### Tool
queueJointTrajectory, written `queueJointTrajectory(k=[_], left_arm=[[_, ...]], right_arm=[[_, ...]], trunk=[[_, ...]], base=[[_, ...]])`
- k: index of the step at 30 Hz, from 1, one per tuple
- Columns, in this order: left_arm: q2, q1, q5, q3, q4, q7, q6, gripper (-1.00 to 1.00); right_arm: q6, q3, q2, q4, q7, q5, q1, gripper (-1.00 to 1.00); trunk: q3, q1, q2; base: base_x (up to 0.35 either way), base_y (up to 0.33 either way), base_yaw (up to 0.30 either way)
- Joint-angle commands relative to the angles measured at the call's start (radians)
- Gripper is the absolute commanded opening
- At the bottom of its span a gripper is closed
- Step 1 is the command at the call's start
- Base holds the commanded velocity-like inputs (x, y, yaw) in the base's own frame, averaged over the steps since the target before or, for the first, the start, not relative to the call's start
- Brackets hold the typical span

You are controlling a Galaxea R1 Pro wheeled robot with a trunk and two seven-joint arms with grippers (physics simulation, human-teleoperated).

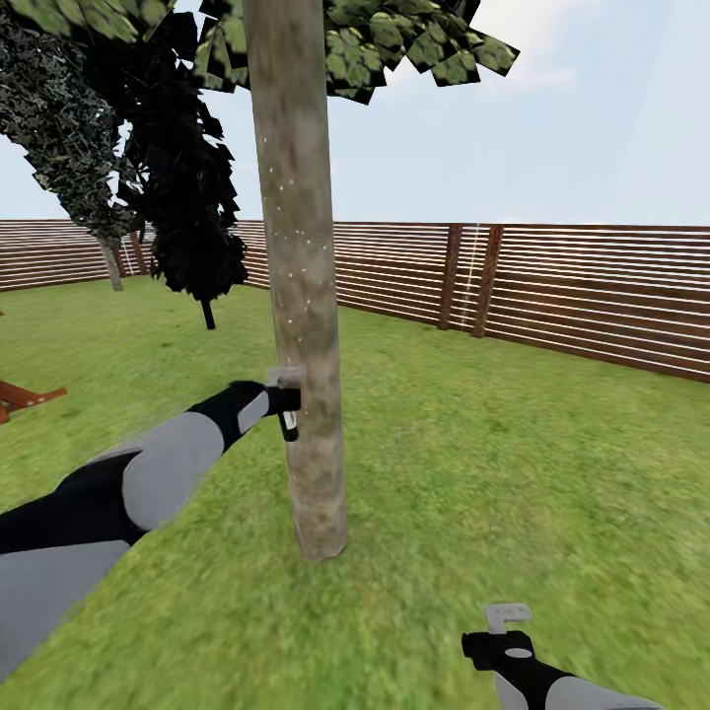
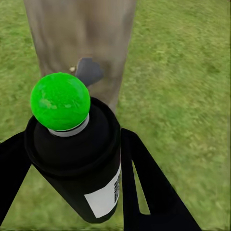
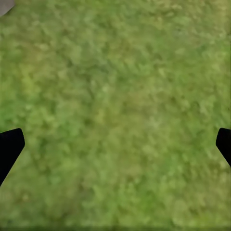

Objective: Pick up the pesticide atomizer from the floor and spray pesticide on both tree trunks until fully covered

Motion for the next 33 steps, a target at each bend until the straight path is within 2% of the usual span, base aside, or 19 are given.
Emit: queueJointTrajectory(k=[1, 3, 7, 11, 14, 16, 18, 21, 27, 33], left_arm=[[0.0, 0.021, -0.01, 0.009, -0.003, -0.004, -0.008, -1.0], [0.0, 0.086, -0.01, 0.009, -0.002, -0.004, -0.09, -1.0], [-0.007, 0.213, -0.01, 0.008, -0.002, -0.005, -0.206, -1.0], [-0.024, 0.293, -0.01, 0.007, -0.002, -0.005, -0.291, -1.0], [-0.043, 0.318, -0.01, 0.008, -0.002, -0.005, -0.305, -1.0], [-0.046, 0.338, -0.01, 0.008, -0.002, -0.005, -0.317, -1.0], [-0.048, 0.374, -0.01, 0.009, -0.002, -0.005, -0.363, -1.0], [-0.048, 0.409, -0.01, 0.008, -0.002, -0.005, -0.394, -1.0], [-0.047, 0.424, -0.011, 0.007, -0.003, -0.005, -0.4, -1.0], [-0.045, 0.425, -0.01, 0.006, -0.005, -0.005, -0.398, -1.0]], right_arm=[[-0.007, 0.002, 0.0, 0.005, -0.004, 0.004, -0.002, 1.0], [-0.005, 0.002, -0.001, 0.005, -0.004, 0.004, -0.002, 1.0], [-0.003, 0.002, -0.003, 0.005, -0.004, 0.005, -0.002, 1.0], [-0.003, 0.002, -0.003, 0.005, -0.004, 0.006, 0.003, 1.0], [-0.004, 0.002, -0.003, 0.005, -0.004, 0.006, 0.008, 1.0], [-0.005, 0.002, -0.003, 0.005, -0.004, 0.006, 0.01, 1.0], [-0.005, 0.002, -0.003, 0.005, -0.004, 0.006, 0.011, 1.0], [-0.005, 0.002, -0.002, 0.005, -0.003, 0.006, 0.015, 1.0], [-0.005, 0.003, 0.0, 0.005, -0.002, 0.006, 0.038, 1.0], [-0.005, 0.004, 0.0, 0.005, -0.002, 0.006, 0.053, 1.0]], trunk=[[-0.002, 0.0, -0.002], [-0.002, 0.0, -0.002], [-0.002, 0.0, -0.002], [-0.002, 0.0, -0.002], [-0.002, 0.0, -0.002], [-0.002, 0.0, -0.002], [-0.002, 0.0, -0.002], [-0.002, 0.0, -0.002], [-0.002, 0.0, -0.002], [-0.002, 0.0, -0.002]], base=[[0.0, 0.0, 0.0], [0.0, 0.0, 0.0], [0.0, 0.0, 0.0], [0.0, 0.0, 0.0], [-0.002, 0.0, 0.0], [-0.068, 0.034, 0.0], [-0.196, 0.159, 0.0], [-0.243, 0.209, 0.0], [-0.18, 0.269, 0.0], [0.175, 0.291, 0.0]])
